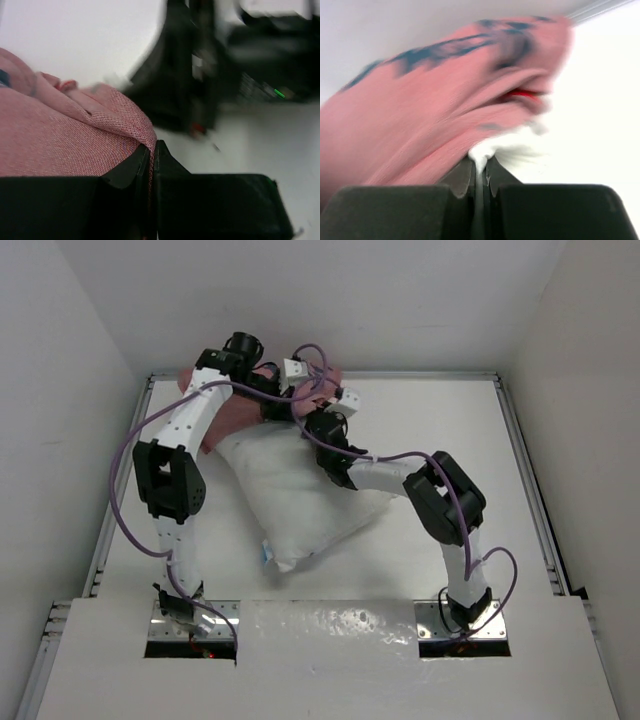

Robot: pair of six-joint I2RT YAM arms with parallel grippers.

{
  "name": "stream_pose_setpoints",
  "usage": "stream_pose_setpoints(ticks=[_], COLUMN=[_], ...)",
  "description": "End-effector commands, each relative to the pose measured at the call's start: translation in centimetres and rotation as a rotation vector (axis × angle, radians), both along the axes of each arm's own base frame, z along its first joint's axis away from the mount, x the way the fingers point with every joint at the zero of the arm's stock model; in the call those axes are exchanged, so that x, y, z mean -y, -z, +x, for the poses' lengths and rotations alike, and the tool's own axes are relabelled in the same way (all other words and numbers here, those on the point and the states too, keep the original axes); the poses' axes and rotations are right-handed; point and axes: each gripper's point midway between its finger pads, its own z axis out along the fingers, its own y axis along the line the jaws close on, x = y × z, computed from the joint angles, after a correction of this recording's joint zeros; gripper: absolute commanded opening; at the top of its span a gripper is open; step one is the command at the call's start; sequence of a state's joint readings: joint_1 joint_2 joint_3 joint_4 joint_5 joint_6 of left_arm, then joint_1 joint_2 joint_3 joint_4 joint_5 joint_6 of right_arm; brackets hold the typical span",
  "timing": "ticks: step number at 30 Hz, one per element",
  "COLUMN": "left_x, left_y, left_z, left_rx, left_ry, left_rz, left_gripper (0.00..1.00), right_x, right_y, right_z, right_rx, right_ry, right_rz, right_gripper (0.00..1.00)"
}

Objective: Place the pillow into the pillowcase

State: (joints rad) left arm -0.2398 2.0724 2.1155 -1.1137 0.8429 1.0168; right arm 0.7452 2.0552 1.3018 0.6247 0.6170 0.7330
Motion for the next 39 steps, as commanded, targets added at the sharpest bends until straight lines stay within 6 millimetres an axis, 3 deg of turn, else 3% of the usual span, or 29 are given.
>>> stream_pose_setpoints(ticks=[1, 4, 7, 8, 9, 10, 11, 12, 14, 16, 17, 18, 19, 20, 21, 22, 23, 24, 26, 27, 28, 30, 32, 33, 34, 35, 36, 38, 39], left_x=[2.7, 2.6, 2.4, 2.4, 2.1, 1.8, 1.5, 0.7, -1.1, -2.8, -5.0, -6.5, -7.9, -10.8, -12.0, -13.4, -15.3, -16.2, -18.6, -19.3, -20.0, -21.9, -23.3, -23.5, -23.6, -23.3, -23.2, -22.2, -21.5], left_y=[-1.7, 0.4, 2.0, 2.1, 2.2, 2.1, 1.8, 1.1, -0.7, -2.1, -3.1, -3.4, -3.4, -3.0, -2.5, -2.0, -0.7, 0.3, 2.4, 3.0, 4.1, 5.4, 7.9, 8.7, 9.9, 10.2, 10.9, 11.2, 12.1], left_z=[-8.6, -9.3, -9.7, -9.7, -9.5, -9.3, -9.2, -8.4, -7.2, -6.4, -5.6, -5.1, -4.8, -4.3, -4.3, -4.0, -4.6, -4.9, -5.3, -5.3, -5.2, -4.9, -4.3, -4.2, -3.6, -3.3, -2.5, -1.8, -1.2], left_rx=[-0.270, -0.336, -0.363, -0.370, -0.373, -0.374, -0.385, -0.372, -0.358, -0.335, -0.324, -0.318, -0.320, -0.341, -0.364, -0.391, -0.437, -0.465, -0.518, -0.529, -0.535, -0.524, -0.513, -0.516, -0.527, -0.533, -0.540, -0.549, -0.553], left_ry=[0.104, 0.108, 0.115, 0.110, 0.097, 0.084, 0.063, 0.031, -0.044, -0.104, -0.179, -0.227, -0.275, -0.373, -0.421, -0.492, -0.560, -0.592, -0.689, -0.713, -0.751, -0.827, -0.911, -0.920, -0.933, -0.922, -0.917, -0.893, -0.885], left_rz=[-0.098, -0.086, -0.063, -0.059, -0.055, -0.054, -0.056, -0.068, -0.093, -0.109, -0.123, -0.115, -0.110, -0.096, -0.083, -0.084, -0.084, -0.083, -0.099, -0.102, -0.108, -0.104, -0.075, -0.069, -0.077, -0.096, -0.117, -0.144, -0.143], left_gripper=[0.00, 0.00, 0.03, 0.25, 0.37, 0.44, 0.67, 0.78, 0.99, 1.00, 1.00, 0.99, 0.86, 0.62, 0.27, 0.00, 0.00, 0.00, 0.09, 0.33, 0.45, 0.63, 0.70, 0.74, 0.76, 0.77, 0.79, 0.80, 0.80], right_x=[12.5, 13.2, 11.3, 10.8, 10.1, 9.9, 9.8, 9.8, 9.1, 7.8, 7.8, 7.3, 6.5, 6.0, 5.5, 5.6, 4.5, 3.8, 1.6, 1.0, 0.1, -3.6, -6.7, -7.7, -8.0, -9.1, -9.2, -9.9, -9.8], right_y=[-2.6, -1.3, -0.3, -0.6, -0.7, -0.8, -1.2, -1.8, -3.4, -5.9, -5.1, -6.3, -6.5, -6.8, -6.9, -6.8, -6.6, -6.9, -6.7, -6.7, -6.7, -6.3, -5.8, -4.0, -2.7, -3.6, -0.9, -0.5, 1.5], right_z=[3.4, 3.7, 4.5, 4.6, 4.4, 4.2, 3.9, 3.7, 2.8, 2.3, 1.6, 1.4, 0.9, 0.0, -0.6, -1.0, -2.2, -2.8, -5.1, -5.7, -6.5, -9.0, -11.4, -11.7, -12.1, -12.2, -12.2, -11.7, -11.5], right_rx=[0.045, 0.012, -0.013, -0.015, -0.028, -0.032, -0.028, -0.006, 0.018, 0.050, 0.011, 0.019, 0.018, 0.002, -0.008, -0.026, -0.033, -0.020, 0.019, 0.034, 0.045, 0.083, 0.104, 0.082, 0.050, 0.059, -0.006, -0.034, -0.075], right_ry=[0.523, 0.533, 0.411, 0.374, 0.311, 0.282, 0.252, 0.209, 0.092, -0.028, -0.089, -0.128, -0.193, -0.258, -0.292, -0.278, -0.317, -0.332, -0.377, -0.381, -0.389, -0.498, -0.601, -0.622, -0.641, -0.624, -0.636, -0.611, -0.606], right_rz=[0.262, 0.209, 0.095, 0.068, 0.003, -0.030, -0.058, -0.136, -0.270, -0.346, -0.463, -0.500, -0.535, -0.621, -0.652, -0.686, -0.749, -0.787, -0.950, -0.992, -1.024, -1.071, -1.113, -1.146, -1.185, -1.187, -1.234, -1.229, -1.243], right_gripper=[0.00, 0.00, 0.00, 0.00, 0.07, 0.20, 0.58, 0.76, 0.99, 0.99, 0.99, 0.99, 0.98, 0.45, 0.13, 0.00, 0.00, 0.08, 0.56, 0.91, 0.99, 0.99, 0.99, 0.99, 0.99, 0.99, 0.99, 0.99, 0.99])
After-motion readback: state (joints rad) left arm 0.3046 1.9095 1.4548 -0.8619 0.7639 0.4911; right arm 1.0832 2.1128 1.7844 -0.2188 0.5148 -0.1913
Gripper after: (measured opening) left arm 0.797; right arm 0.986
